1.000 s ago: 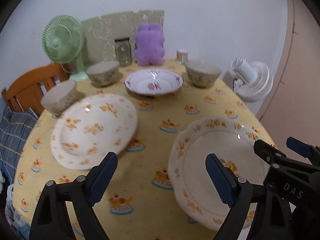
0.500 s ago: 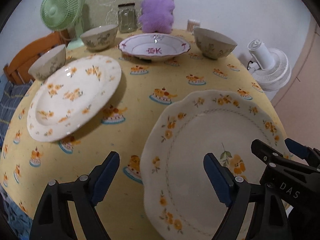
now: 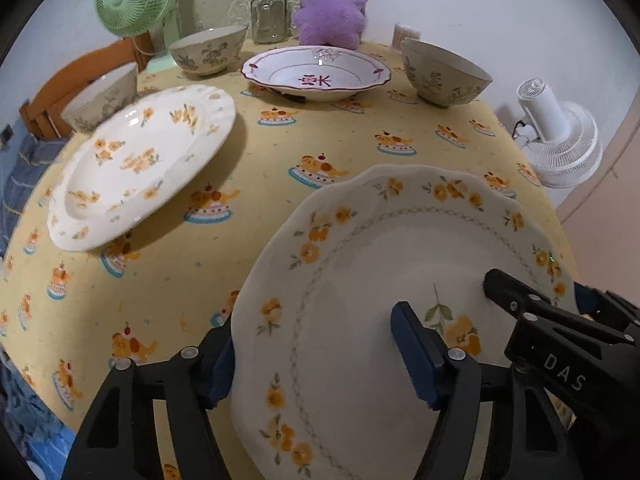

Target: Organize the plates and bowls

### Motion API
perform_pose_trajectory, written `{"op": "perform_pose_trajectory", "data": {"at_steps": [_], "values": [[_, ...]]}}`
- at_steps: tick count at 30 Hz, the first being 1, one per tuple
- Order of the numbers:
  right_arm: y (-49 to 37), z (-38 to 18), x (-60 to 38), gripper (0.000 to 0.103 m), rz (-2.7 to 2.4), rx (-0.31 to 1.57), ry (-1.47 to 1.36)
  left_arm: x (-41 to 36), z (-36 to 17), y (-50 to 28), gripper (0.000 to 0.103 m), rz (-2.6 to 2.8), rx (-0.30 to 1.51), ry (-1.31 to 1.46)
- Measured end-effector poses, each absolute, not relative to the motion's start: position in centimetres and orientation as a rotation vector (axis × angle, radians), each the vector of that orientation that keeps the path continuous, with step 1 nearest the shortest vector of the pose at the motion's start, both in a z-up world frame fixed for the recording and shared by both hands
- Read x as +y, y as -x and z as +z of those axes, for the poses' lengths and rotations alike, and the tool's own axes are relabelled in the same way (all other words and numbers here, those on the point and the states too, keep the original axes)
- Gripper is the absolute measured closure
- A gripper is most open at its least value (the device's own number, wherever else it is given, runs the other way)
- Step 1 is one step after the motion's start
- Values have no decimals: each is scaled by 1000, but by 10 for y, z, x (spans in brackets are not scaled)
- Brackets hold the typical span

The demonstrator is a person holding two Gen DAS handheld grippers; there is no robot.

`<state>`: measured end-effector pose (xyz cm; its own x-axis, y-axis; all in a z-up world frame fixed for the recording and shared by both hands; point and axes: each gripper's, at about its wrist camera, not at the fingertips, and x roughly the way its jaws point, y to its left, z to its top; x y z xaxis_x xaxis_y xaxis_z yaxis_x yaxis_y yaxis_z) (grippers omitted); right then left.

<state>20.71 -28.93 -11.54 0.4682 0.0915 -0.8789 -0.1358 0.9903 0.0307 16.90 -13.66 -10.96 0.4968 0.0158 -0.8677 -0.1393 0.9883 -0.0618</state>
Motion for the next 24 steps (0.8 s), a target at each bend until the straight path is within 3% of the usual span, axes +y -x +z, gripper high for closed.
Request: {"op": "perform_pose_trajectory", "data": {"at_steps": [24], "values": [[-259,-113,-272,36,134,1091,-55,-112,-108,-239,33,213,1049,155]]}}
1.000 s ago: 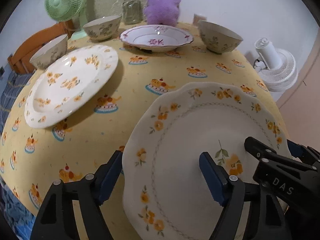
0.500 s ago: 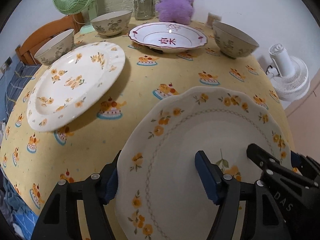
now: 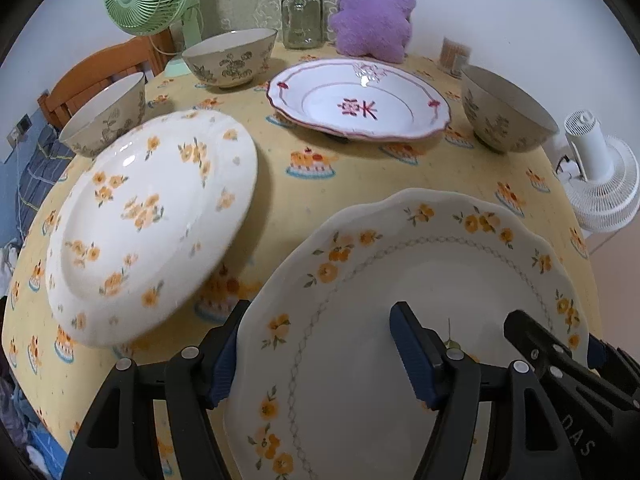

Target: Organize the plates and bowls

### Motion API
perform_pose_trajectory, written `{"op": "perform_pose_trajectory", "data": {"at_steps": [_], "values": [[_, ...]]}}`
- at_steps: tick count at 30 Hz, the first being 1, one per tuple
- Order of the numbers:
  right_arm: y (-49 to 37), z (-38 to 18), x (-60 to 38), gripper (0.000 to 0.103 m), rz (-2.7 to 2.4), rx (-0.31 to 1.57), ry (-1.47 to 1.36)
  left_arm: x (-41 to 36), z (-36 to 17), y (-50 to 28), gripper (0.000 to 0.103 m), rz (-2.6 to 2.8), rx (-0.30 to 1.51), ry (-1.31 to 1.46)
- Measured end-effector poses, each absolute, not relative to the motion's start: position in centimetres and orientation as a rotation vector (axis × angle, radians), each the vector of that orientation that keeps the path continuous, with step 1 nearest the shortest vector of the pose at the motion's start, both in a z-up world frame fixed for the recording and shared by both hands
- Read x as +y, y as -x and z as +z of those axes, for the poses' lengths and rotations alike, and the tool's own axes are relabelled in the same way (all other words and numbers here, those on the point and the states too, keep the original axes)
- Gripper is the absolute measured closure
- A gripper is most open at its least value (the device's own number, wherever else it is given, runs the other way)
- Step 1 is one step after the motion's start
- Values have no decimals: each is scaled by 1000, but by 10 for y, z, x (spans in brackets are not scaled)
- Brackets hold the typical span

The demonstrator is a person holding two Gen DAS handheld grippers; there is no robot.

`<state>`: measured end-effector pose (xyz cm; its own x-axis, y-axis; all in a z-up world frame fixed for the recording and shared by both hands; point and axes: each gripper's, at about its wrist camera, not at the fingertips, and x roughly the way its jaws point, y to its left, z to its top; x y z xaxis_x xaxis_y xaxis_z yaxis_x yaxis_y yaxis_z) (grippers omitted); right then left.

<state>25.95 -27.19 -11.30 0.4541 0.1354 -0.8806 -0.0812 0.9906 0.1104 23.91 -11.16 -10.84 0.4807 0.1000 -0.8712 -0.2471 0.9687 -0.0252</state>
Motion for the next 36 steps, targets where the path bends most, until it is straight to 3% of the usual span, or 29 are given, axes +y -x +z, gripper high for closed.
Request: {"op": "perform_pose_trajectory", "data": {"at_steps": [23,36], "values": [[-248,-88,-273,35,80,1031,-32,-97,-87,-213,31,203,1037,116],[-204,-59,-205,35,35,978,-46,-47,-63,-187,27,44,974,56]]}}
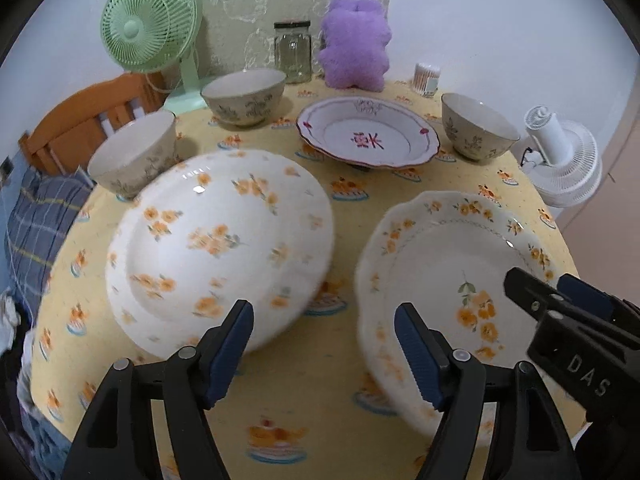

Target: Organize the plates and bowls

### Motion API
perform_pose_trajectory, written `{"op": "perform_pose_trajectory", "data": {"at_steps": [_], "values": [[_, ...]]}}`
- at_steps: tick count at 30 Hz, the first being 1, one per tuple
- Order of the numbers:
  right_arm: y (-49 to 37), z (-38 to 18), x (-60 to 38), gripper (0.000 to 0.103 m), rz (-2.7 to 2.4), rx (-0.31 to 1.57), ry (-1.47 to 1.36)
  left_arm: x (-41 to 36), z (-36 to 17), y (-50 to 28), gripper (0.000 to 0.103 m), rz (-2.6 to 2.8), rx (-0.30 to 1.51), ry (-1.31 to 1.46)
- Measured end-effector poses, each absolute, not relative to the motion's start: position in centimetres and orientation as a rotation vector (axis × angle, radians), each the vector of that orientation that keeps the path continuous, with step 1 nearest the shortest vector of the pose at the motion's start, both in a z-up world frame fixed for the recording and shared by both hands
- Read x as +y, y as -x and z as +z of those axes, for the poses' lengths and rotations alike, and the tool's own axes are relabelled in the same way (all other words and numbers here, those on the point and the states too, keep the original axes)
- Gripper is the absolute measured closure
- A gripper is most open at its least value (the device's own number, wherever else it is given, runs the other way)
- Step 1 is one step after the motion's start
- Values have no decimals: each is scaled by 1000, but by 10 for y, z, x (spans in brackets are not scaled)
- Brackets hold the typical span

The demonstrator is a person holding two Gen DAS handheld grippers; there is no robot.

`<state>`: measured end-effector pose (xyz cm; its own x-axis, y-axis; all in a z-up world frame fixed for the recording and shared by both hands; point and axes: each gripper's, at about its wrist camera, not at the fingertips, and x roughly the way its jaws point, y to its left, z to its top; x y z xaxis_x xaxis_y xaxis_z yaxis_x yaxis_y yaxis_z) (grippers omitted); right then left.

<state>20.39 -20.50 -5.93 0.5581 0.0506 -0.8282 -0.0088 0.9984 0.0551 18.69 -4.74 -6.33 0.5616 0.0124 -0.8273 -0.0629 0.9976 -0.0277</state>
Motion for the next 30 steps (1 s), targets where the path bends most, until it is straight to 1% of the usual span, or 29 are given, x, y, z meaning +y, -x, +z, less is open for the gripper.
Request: {"op": "perform_pose_trajectory", "data": {"at_steps": [12,21,30], "values": [[-189,-49,-102,35,30,930,-71,41,-56,-181,26,0,938,22],[-212,-55,-54,35,34,936,-84,88,-60,-201,26,36,960,45],[-251,-80,-36,35,51,968,-82,111,-86,-240,26,106,1007,43]]}}
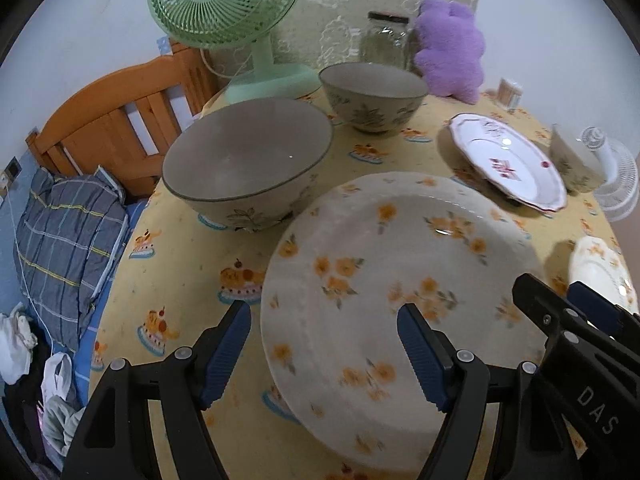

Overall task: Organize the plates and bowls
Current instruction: 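Grasp the rim of the beaded-rim plate with both grippers and lift it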

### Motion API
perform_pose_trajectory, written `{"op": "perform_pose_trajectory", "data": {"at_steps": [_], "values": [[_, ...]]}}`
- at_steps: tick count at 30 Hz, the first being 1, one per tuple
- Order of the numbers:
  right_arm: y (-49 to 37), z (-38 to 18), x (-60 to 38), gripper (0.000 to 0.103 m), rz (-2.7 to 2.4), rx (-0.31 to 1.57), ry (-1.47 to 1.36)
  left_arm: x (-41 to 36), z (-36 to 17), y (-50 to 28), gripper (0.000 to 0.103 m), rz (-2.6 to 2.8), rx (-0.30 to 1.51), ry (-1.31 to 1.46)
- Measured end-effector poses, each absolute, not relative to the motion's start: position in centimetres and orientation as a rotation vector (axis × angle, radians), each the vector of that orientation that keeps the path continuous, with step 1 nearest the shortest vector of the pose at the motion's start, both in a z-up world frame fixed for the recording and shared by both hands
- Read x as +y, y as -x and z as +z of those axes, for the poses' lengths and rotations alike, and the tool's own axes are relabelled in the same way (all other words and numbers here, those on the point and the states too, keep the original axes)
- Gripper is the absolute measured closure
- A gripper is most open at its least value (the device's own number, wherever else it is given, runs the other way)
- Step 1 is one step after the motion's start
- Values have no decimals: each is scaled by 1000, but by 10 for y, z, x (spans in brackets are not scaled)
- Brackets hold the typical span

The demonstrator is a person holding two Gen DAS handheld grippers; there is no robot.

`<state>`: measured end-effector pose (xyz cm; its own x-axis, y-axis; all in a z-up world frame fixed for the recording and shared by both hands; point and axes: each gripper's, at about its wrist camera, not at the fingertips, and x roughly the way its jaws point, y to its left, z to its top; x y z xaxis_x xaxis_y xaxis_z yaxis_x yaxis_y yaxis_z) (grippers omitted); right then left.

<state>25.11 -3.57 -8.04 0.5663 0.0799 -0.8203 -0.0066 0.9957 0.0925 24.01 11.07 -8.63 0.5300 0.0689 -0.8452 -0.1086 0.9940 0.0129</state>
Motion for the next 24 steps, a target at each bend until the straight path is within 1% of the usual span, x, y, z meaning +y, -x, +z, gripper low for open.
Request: {"op": "perform_pose_trajectory", "data": {"at_steps": [9,16,19,20,24], "values": [[-284,-107,-36,35,63,1038,-68,120,-104,-267,26,144,1042,94],[-291,-116,-33,36,56,1070,-57,123,-111,-271,24,153,1054,99],[-290,-115,-32,37,55,1070,-53,121,-110,-270,29,140,1053,88],[-290,-115,-33,37,55,1070,-56,119,-109,-269,34,125,1055,83],[-284,-113,-36,38,61,1092,-99,117,-108,-267,34,110,1055,68]]}}
